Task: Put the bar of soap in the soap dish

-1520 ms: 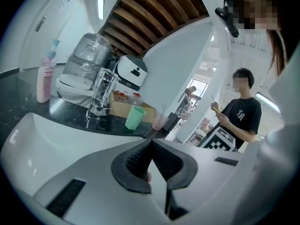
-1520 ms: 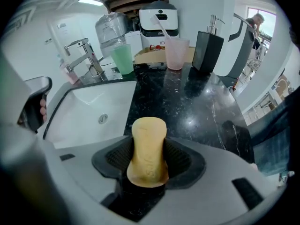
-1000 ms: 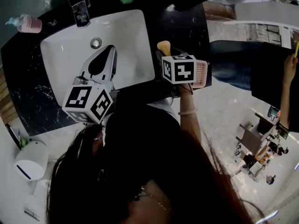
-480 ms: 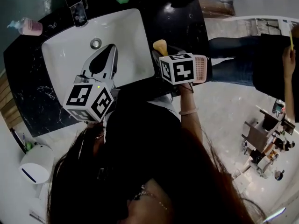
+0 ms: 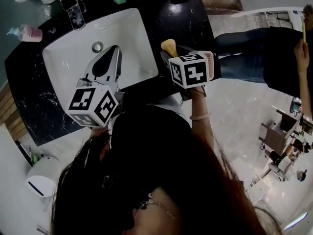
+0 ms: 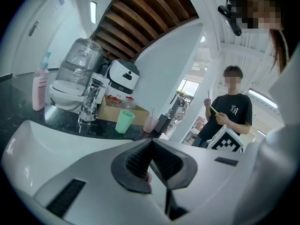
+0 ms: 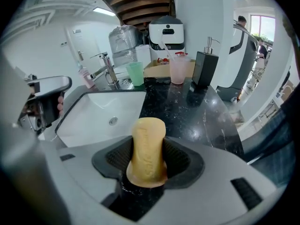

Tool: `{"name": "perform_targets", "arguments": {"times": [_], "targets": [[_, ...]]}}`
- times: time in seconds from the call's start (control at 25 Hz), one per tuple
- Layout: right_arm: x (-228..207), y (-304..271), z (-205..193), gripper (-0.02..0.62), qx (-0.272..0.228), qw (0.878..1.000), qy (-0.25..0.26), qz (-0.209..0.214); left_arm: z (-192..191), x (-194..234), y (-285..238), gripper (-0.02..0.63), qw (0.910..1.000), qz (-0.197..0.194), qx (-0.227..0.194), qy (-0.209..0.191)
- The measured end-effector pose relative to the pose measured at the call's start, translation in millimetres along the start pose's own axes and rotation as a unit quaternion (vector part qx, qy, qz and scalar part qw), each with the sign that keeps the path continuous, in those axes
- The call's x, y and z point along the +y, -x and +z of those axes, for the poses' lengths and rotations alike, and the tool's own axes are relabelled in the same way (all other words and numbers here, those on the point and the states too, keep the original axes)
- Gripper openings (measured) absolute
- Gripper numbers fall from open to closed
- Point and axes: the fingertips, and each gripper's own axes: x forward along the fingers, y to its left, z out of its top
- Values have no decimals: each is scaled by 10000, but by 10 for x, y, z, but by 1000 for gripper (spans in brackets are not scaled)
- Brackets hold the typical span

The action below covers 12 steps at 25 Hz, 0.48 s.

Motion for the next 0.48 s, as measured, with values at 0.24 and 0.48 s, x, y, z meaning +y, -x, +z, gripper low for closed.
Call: {"name": "perform_targets", "arguments": {"times": [0.24,0.48], "targets": [[-137,199,-20,198,-176,9997,-90,-146,-31,-121,2,-5,9999,-91,-14,-89],[-324,367,-117,198,-291,9988,-253,-303,-80,-245,-46,-5,9997,-187,31,-176]]}}
